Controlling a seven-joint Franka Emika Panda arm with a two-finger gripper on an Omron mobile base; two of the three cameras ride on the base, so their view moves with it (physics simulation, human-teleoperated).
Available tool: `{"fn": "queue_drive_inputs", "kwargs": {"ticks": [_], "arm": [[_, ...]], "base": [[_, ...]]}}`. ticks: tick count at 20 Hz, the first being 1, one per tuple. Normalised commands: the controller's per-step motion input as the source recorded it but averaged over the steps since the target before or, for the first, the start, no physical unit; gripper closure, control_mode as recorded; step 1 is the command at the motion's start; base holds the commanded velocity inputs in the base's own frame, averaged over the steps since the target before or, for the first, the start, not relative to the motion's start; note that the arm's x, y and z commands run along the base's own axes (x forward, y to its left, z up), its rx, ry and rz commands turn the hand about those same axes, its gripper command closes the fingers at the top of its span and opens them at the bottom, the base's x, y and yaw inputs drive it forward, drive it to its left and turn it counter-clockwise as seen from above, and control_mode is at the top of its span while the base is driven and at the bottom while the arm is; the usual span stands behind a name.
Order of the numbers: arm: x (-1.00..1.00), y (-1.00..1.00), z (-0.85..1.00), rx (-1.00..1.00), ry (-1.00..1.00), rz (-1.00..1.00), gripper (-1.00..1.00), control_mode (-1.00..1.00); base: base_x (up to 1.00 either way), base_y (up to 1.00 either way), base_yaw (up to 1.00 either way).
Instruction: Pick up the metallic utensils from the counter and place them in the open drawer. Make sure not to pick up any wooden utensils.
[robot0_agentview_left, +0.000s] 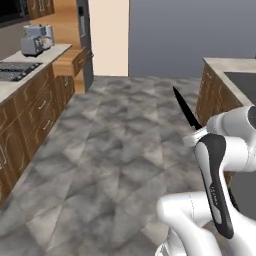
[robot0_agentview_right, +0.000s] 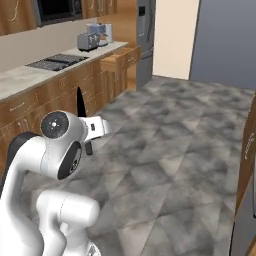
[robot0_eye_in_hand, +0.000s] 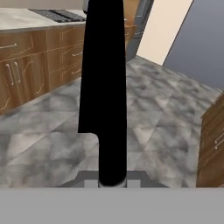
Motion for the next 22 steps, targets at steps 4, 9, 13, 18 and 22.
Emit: {"fn": "queue_drive_inputs", "kwargs": {"ticks": [4,9,13,18,22], "arm": [[0.0,0.0,0.0,0.0,0.0,0.0,1.0,1.0],[0.0,0.0,0.0,0.0,0.0,0.0,1.0,1.0],[0.0,0.0,0.0,0.0,0.0,0.0,1.0,1.0],[0.0,0.0,0.0,0.0,0.0,0.0,1.0,1.0],[0.0,0.0,0.0,0.0,0.0,0.0,1.0,1.0]], "base": [[1.0,1.0,-0.26],[0.92,1.0,-0.25],[0.56,1.0,-0.24],[0.5,1.0,-0.21],[0.87,0.64,-0.15]]}}
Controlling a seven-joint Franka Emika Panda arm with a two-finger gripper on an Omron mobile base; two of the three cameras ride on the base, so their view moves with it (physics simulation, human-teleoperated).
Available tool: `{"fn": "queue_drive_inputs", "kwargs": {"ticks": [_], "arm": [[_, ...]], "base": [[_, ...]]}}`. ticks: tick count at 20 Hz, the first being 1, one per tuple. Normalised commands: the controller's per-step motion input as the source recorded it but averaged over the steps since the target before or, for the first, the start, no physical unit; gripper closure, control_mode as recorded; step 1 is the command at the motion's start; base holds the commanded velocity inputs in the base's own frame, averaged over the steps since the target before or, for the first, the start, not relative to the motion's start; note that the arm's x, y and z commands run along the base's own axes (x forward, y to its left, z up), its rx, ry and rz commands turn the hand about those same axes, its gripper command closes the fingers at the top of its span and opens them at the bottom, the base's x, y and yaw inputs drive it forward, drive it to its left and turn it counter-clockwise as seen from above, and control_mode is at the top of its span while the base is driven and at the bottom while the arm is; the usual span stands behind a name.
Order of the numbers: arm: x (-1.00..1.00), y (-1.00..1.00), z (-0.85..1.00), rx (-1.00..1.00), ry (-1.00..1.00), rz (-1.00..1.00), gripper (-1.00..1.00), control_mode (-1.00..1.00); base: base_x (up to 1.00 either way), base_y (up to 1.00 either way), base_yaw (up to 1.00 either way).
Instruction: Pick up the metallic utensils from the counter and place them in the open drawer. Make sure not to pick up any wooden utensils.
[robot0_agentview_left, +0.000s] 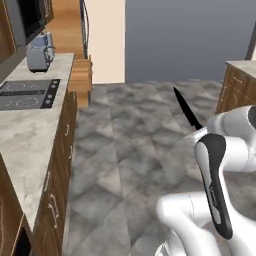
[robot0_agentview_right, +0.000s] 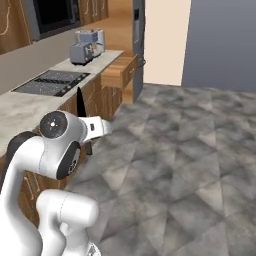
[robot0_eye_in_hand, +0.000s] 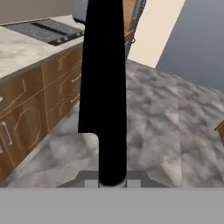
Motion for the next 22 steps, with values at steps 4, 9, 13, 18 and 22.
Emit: {"fn": "queue_drive_inputs", "kwargs": {"ticks": [4,9,13,18,22], "arm": [[0.0,0.0,0.0,0.0,0.0,0.0,1.0,1.0],[0.0,0.0,0.0,0.0,0.0,0.0,1.0,1.0],[0.0,0.0,0.0,0.0,0.0,0.0,1.0,1.0],[0.0,0.0,0.0,0.0,0.0,0.0,1.0,1.0],[0.0,0.0,0.0,0.0,0.0,0.0,1.0,1.0]], "base": [[1.0,0.0,0.0],[1.0,0.0,0.0],[1.0,0.01,0.0],[1.0,0.04,0.0],[1.0,0.3,0.0]]}}
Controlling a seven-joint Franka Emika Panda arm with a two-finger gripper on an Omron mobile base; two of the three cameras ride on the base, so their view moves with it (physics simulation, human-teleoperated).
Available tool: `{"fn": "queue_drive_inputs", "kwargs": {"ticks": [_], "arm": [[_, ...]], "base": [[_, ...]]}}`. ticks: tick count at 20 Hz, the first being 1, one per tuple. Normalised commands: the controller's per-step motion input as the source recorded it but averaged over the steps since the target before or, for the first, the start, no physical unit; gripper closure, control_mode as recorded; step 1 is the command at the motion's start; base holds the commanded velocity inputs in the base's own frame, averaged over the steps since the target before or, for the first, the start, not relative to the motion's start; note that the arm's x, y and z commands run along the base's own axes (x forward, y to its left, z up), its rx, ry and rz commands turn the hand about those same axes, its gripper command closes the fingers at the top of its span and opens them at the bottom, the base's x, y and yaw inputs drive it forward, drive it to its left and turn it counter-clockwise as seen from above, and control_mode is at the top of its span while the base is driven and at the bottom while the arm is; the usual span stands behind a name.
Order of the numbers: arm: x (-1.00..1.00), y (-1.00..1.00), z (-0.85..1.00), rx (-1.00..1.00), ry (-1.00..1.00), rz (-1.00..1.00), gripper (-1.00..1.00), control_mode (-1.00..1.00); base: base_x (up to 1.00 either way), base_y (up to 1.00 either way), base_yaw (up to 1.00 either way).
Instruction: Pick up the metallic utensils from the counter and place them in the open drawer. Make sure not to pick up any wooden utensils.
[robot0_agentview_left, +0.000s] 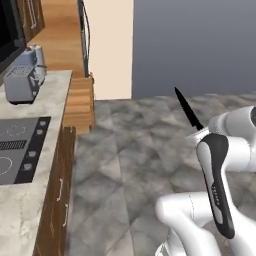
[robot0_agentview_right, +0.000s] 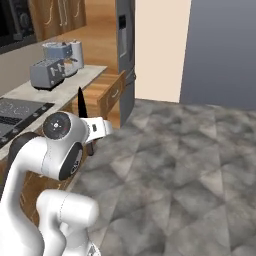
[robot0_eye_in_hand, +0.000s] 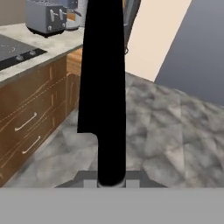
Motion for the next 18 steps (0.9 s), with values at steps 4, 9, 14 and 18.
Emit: {"fn": "queue_drive_inputs", "kwargs": {"ticks": [4,9,14,18], "arm": [[0.0,0.0,0.0,0.0,0.0,0.0,1.0,1.0],[0.0,0.0,0.0,0.0,0.0,0.0,1.0,1.0],[0.0,0.0,0.0,0.0,0.0,0.0,1.0,1.0],[0.0,0.0,0.0,0.0,0.0,0.0,1.0,1.0]], "base": [[1.0,0.4,0.0],[1.0,0.5,0.0],[1.0,0.22,0.02],[1.0,0.2,0.02]]}}
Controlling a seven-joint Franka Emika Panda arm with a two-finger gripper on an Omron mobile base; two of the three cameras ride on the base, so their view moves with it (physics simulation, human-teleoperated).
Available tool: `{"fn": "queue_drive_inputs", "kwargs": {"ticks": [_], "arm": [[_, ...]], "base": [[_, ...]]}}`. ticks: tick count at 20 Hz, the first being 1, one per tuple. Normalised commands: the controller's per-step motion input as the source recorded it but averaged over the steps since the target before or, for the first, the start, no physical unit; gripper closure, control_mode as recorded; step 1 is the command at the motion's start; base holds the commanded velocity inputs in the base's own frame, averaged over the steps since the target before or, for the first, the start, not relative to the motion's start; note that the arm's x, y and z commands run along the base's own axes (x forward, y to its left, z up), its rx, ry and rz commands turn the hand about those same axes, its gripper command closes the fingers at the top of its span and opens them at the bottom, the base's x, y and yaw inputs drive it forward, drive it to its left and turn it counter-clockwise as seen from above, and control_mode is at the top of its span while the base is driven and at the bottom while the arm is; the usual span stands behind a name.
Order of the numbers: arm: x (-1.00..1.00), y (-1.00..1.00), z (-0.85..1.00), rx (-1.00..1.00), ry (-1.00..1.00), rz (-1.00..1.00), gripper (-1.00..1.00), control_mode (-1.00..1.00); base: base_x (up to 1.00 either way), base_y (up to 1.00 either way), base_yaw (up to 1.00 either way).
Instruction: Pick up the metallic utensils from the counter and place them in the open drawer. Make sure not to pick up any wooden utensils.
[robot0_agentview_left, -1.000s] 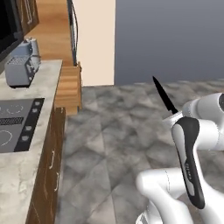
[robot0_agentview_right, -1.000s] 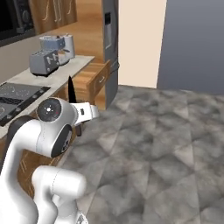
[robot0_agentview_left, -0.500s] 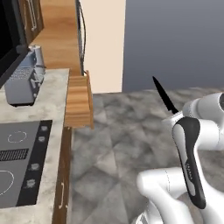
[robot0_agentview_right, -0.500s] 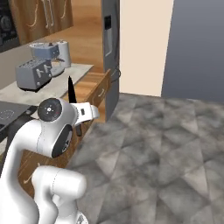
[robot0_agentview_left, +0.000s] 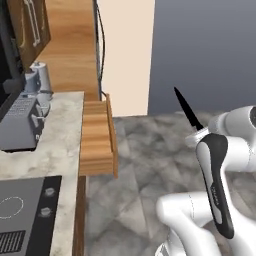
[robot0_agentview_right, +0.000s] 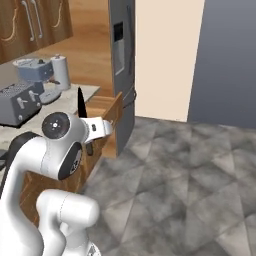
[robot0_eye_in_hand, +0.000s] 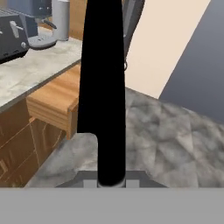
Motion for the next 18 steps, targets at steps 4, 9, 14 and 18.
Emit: {"fn": "queue_drive_inputs", "kwargs": {"ticks": [4,9,14,18], "arm": [[0.0,0.0,0.0,0.0,0.0,0.0,1.0,1.0],[0.0,0.0,0.0,0.0,0.0,0.0,1.0,1.0],[0.0,0.0,0.0,0.0,0.0,0.0,1.0,1.0],[0.0,0.0,0.0,0.0,0.0,0.0,1.0,1.0]], "base": [[0.64,0.58,0.0],[0.17,0.78,0.0],[0.74,0.18,0.09],[1.0,-0.23,0.23]]}}
